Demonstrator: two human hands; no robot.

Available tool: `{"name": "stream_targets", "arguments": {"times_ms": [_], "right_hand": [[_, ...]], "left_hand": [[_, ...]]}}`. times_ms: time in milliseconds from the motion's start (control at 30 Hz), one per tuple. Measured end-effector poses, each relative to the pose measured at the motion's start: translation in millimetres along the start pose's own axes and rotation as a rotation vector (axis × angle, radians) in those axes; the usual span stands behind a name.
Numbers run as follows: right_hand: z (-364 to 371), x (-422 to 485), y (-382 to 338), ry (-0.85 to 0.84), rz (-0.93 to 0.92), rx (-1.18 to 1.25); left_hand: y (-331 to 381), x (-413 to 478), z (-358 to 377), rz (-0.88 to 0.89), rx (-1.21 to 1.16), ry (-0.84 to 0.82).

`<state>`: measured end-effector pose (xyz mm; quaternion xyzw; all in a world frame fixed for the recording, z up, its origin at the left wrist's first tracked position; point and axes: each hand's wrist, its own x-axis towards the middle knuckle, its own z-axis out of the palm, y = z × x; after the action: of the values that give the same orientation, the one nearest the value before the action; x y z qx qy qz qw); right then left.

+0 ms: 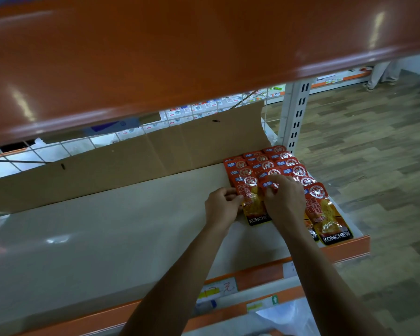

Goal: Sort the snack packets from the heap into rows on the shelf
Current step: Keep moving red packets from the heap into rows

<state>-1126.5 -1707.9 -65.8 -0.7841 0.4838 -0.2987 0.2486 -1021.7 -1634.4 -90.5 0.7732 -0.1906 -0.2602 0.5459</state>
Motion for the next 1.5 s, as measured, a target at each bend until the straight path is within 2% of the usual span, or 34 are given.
{"name": "stream_targets", "arguments": {"times_ms": [300,600,1033,1500], "right_hand": [[10.6,-5.1,-11.6,-0.033,-0.058,-0.021],[54.7,-28.5,-56.3,-0.211,-0.243,-0.056],[175.1,-133.1,-204.6,-0.459,-0.569,-0.095],[305.8,-273.8,-384.5,-0.588,-0.655,-0.043]], "left_hand": [[-0.5,-0.8,-6.9,0.094,0.244,0.057],[-5.6,-4.0,-68.2,0.237,0.541,0.227],[-77.2,-24.4,-282.6,0.160,0.824,0.484],[-151.2,-38.4,-530.2,-0.126,0.909,0.622]]}}
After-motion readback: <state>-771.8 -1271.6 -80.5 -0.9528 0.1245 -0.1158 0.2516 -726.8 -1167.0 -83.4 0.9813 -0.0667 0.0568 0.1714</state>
